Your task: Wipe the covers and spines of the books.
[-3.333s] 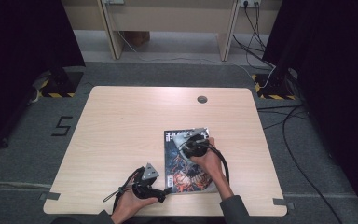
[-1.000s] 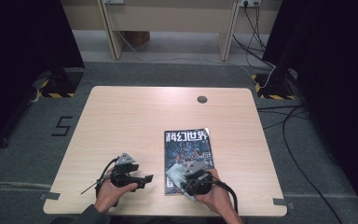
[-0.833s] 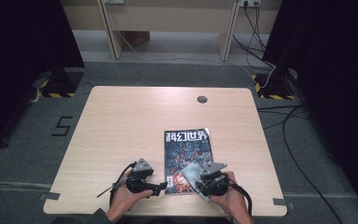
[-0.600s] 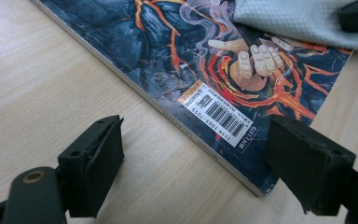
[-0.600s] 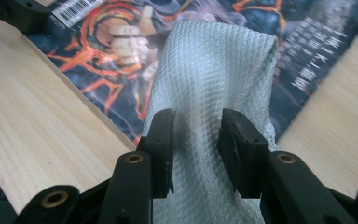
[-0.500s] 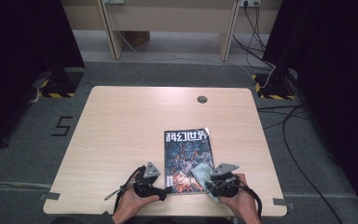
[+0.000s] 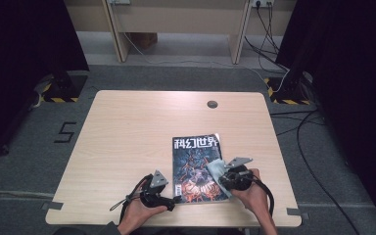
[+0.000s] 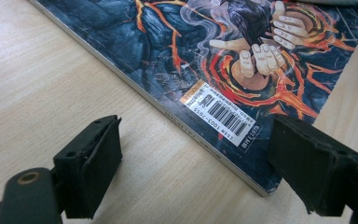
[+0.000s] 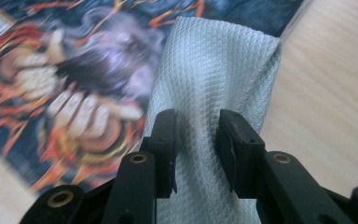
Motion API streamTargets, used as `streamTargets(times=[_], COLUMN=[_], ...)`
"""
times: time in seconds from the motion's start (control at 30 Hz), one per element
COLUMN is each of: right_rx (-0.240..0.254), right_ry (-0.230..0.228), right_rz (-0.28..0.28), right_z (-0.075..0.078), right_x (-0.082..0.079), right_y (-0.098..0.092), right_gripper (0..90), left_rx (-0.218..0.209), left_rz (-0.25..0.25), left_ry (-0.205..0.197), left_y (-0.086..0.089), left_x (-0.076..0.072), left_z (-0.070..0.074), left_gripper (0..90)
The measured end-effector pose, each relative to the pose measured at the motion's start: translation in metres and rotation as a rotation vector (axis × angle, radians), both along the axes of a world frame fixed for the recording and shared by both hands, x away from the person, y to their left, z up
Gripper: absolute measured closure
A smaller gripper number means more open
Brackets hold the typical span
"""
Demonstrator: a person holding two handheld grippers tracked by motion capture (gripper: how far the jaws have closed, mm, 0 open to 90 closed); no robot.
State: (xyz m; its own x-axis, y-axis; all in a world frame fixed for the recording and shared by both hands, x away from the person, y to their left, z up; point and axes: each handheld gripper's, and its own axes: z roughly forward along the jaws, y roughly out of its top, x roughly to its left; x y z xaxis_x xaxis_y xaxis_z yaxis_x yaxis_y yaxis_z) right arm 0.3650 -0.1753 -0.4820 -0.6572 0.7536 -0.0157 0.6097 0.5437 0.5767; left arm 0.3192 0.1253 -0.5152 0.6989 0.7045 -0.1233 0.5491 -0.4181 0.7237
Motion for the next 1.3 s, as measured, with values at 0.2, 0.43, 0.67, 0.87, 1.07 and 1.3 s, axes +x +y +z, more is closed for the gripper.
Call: streamTargets(times=[0.2, 0.43, 0.67, 0.87, 1.07, 1.3], right_rx=[-0.002, -0.004, 0.01, 0.064, 0.112, 0.159], right_ry=[-0.005, -0.014, -0.012, 0.006, 0.0, -0.036], right_rz=[-0.055, -0.102, -0.159, -0.212, -0.221, -0.191], right_z=[0.0, -0.001, -0.001, -0.002, -0.003, 0.008], right_x=[0.034, 0.07, 0.099, 0.12, 0.119, 0.109], right_y=[0.005, 0.011, 0.013, 0.014, 0.01, 0.005], right_gripper=[68.1, 67.8, 67.8, 74.2, 78.0, 80.1], left_rx=[-0.002, -0.002, -0.003, -0.004, -0.005, -0.004], left_rz=[-0.002, -0.005, -0.006, -0.006, -0.006, -0.006], left_ry=[-0.002, -0.003, -0.003, -0.005, -0.005, -0.005], left_y=[0.0, 0.0, 0.0, 0.0, 0.0, 0.001], left_x=[0.0, 0.0, 0.001, 0.001, 0.001, 0.0], left_z=[0.0, 0.0, 0.0, -0.001, -0.001, -0.001], left_gripper=[15.5, 15.4, 15.3, 15.3, 15.0, 14.9])
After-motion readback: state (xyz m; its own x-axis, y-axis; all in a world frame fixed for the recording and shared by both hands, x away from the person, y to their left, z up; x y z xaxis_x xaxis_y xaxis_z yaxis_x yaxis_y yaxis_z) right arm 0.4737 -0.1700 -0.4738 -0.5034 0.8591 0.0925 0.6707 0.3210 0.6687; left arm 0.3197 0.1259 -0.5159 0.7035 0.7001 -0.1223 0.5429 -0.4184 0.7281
